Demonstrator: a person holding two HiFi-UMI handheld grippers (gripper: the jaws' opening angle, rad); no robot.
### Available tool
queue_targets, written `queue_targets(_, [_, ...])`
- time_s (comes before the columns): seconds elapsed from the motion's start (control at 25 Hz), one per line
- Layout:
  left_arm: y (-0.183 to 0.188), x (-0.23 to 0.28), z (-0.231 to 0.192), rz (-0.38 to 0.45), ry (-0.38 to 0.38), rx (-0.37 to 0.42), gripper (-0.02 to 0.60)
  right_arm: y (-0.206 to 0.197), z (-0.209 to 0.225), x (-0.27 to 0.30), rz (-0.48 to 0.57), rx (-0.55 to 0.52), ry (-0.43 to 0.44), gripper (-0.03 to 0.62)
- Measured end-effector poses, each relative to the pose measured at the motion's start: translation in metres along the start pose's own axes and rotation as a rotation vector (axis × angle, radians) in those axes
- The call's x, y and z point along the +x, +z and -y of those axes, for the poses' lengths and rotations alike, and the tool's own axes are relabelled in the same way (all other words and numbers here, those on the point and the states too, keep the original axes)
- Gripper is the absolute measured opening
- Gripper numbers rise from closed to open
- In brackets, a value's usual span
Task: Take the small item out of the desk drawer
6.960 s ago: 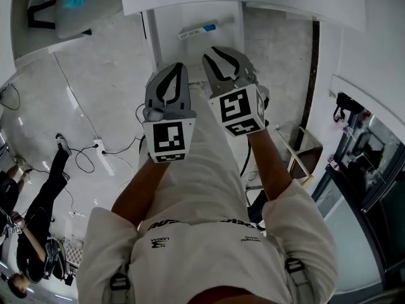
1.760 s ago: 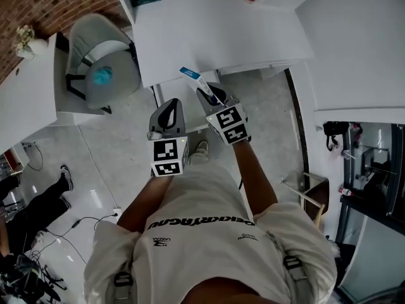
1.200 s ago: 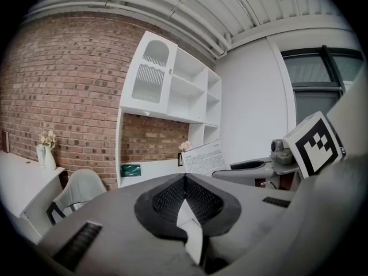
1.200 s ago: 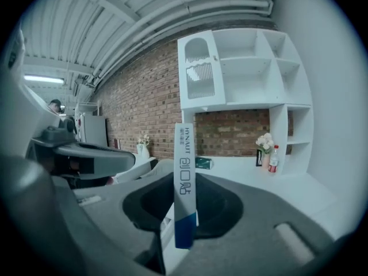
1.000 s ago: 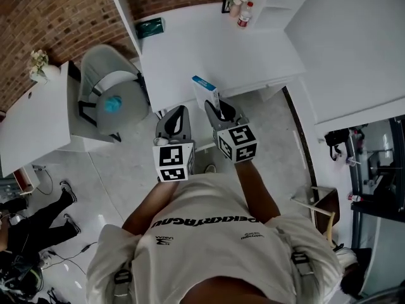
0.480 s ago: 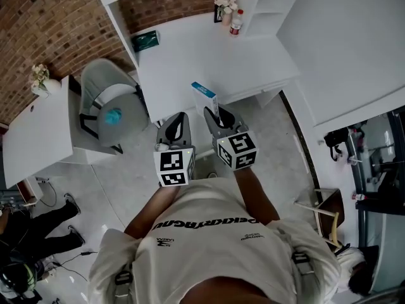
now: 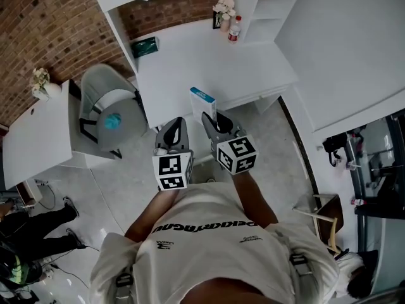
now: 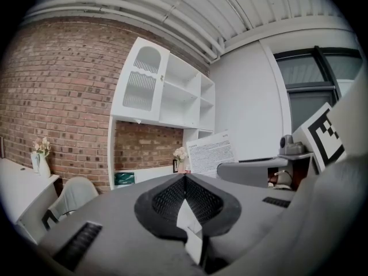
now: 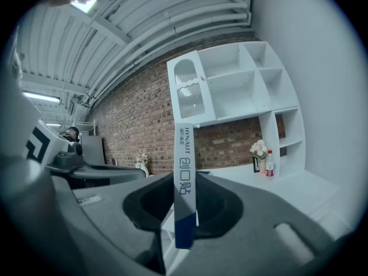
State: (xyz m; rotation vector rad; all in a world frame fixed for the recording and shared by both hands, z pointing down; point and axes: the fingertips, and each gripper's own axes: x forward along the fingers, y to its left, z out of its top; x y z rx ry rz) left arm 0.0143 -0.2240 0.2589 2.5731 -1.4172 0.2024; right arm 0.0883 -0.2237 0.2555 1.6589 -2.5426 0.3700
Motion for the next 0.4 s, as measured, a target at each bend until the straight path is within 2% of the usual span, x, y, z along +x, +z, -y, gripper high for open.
queue_targets(0.4, [0.0042,0.0096,-0.0045,0.0,0.02,-0.015,-0.003,0.0058,0.0108,0.0026,0.013,0.017,0.008,0.078])
